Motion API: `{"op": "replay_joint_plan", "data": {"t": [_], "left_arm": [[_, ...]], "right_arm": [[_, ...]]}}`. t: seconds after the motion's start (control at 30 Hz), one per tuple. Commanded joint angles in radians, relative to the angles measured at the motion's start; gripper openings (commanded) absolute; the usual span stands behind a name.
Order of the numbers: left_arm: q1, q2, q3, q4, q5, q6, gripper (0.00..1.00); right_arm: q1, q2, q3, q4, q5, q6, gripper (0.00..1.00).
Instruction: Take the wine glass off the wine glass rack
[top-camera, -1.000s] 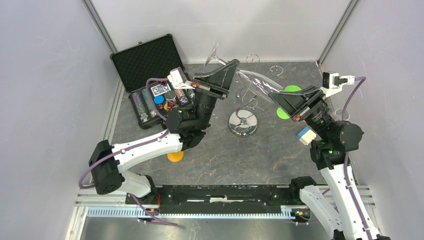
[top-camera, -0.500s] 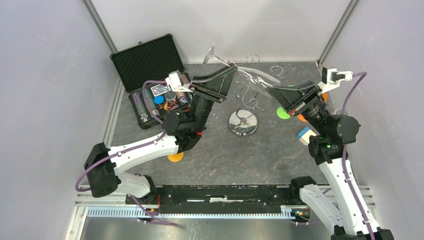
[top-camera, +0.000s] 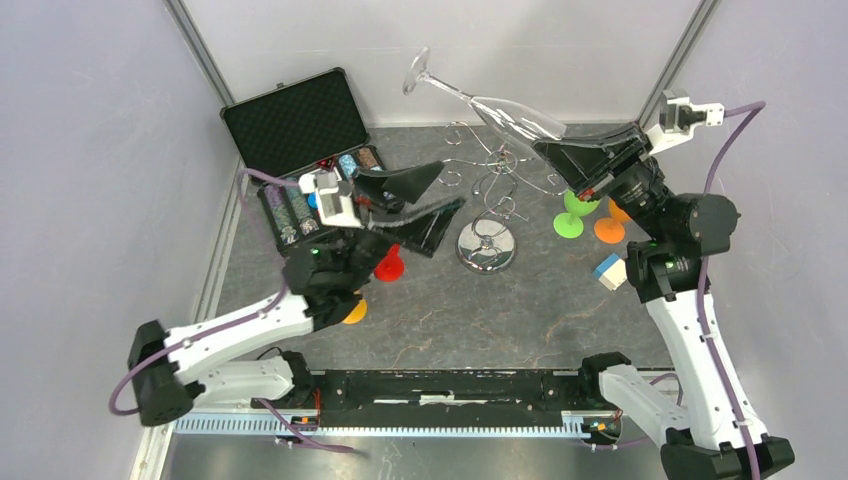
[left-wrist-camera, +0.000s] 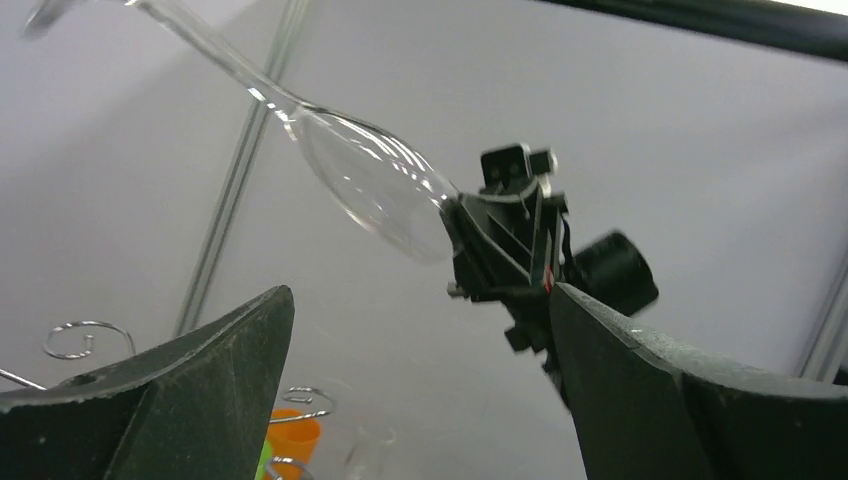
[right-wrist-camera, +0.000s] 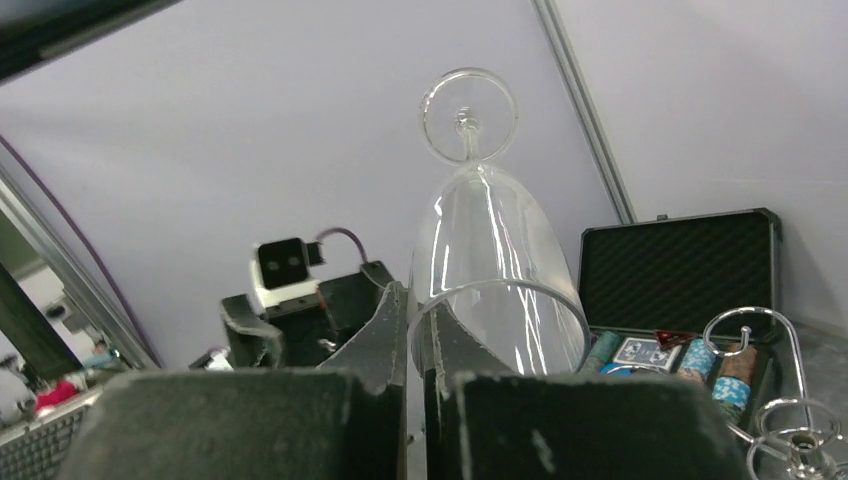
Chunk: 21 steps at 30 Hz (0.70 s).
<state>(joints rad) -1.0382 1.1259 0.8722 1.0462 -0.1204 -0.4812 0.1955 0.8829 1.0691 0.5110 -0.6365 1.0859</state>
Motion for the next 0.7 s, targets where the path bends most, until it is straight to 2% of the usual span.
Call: {"op": "replay_joint_plan", "data": {"t": [0.0, 0.1, 0.27, 0.37, 0.53, 0.67], "left_arm": [[0.0, -0.2, -0.027, -0.21, 0.198, 0.38, 1.0], [0.0, -0.315, 0.014, -0.432, 0.227, 0.47, 1.0], [0.001, -0.429, 0.085, -0.654, 0.225, 0.48, 1.0], [0.0, -0.47, 0.107, -0.761, 0.173, 0.479, 1.0], [0.0, -0.572, 0.111, -0.934, 0.031, 0.463, 1.0], [0.001, -0.657, 0.103, -1.022, -0.101, 0.468, 1.0]], "right_arm": [[0.011, 0.041, 0.157, -0.193, -0.161, -0.178, 0.0], [0.04, 0.046, 0.232, -0.405, -0.207, -0.36, 0.0], [0.083, 0.022, 0.225, -0.508, -0.268, -0.496, 0.0], [0.105, -0.017, 0.172, -0.547, -0.31, -0.541, 0.0], [0.158, -0.054, 0.189, -0.896, -0.255, -0.842, 0.0], [0.219, -0.043, 0.189, -1.085, -0.162, -1.006, 0.0]]}}
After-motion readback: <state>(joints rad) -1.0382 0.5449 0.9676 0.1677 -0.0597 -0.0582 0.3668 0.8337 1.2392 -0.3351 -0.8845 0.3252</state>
